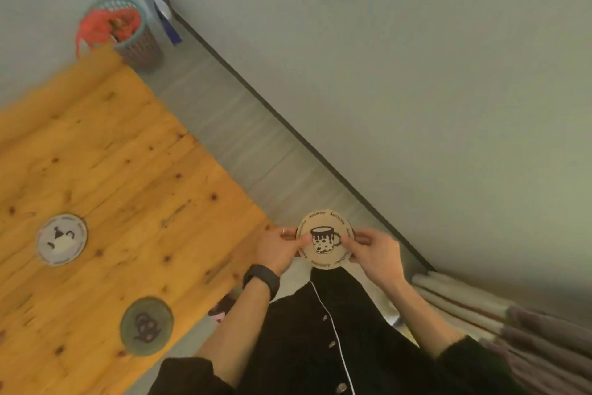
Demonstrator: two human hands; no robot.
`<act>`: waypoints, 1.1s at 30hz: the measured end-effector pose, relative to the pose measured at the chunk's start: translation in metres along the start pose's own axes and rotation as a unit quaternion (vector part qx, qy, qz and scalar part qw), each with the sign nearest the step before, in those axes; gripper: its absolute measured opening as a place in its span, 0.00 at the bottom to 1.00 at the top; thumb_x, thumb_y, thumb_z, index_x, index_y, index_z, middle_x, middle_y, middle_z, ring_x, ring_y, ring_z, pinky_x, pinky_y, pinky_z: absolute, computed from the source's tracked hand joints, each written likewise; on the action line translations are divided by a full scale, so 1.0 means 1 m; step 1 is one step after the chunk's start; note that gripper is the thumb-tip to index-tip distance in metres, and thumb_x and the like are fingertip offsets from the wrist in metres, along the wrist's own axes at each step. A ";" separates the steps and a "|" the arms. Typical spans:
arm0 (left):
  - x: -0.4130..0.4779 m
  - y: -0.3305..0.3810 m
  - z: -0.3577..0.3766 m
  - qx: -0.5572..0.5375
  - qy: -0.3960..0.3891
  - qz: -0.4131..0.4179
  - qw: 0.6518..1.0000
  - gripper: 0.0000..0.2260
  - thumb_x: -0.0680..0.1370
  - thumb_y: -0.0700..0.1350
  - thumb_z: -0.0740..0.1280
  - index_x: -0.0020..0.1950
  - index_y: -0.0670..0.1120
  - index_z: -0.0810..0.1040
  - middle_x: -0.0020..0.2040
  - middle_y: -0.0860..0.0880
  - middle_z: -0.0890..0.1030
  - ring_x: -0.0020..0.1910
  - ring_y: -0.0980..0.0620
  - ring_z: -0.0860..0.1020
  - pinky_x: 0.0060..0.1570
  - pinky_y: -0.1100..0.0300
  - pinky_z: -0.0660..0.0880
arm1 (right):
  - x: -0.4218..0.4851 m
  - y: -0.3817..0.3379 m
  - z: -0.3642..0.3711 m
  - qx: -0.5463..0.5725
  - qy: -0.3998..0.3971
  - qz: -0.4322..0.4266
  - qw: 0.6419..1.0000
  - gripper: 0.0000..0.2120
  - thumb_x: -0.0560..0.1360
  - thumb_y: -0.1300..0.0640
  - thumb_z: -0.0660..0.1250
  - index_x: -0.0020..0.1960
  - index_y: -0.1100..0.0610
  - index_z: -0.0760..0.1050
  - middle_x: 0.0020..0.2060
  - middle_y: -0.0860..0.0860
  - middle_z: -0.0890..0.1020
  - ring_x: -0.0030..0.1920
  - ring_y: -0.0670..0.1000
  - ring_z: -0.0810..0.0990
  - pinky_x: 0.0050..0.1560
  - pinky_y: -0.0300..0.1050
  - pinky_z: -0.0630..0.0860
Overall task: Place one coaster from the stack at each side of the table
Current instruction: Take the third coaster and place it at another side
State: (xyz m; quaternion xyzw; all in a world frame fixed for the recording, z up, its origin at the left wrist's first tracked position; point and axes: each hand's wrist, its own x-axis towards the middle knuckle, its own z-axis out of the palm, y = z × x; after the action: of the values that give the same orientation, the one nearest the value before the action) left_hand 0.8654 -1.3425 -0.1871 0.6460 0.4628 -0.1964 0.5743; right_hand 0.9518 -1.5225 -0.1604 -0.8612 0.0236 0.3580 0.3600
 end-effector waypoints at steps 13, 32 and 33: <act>0.067 0.070 -0.011 -0.217 0.109 -0.033 0.969 0.11 0.77 0.45 0.71 0.57 0.42 0.82 0.49 0.47 0.85 0.41 0.51 0.82 0.38 0.67 0.80 | 0.138 -0.113 -0.035 -0.161 -0.120 -0.129 0.971 0.13 0.78 0.48 0.69 0.59 0.51 0.82 0.46 0.46 0.85 0.34 0.43 0.85 0.35 0.33 0.80; 0.108 0.041 -0.185 -0.584 0.364 -0.140 0.712 0.18 0.72 0.50 0.76 0.57 0.41 0.82 0.48 0.45 0.85 0.40 0.50 0.85 0.34 0.60 0.81 | 0.212 -0.382 0.207 -0.457 -0.359 -0.370 0.725 0.10 0.79 0.51 0.68 0.56 0.52 0.84 0.50 0.48 0.87 0.48 0.45 0.83 0.54 0.46 0.81; 0.108 0.039 -0.189 -0.596 0.376 -0.155 0.693 0.18 0.72 0.51 0.76 0.57 0.41 0.82 0.48 0.45 0.85 0.39 0.50 0.85 0.31 0.59 0.80 | 0.212 -0.391 0.222 -0.471 -0.378 -0.380 0.701 0.10 0.79 0.51 0.67 0.56 0.52 0.83 0.50 0.47 0.87 0.47 0.44 0.82 0.51 0.44 0.80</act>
State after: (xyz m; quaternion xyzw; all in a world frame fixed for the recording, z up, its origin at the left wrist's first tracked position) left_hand 0.8990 -1.1244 -0.2007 0.1075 0.7536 0.2938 0.5781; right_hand 1.0929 -1.0458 -0.1671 -0.6468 -0.6155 0.4502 -0.0084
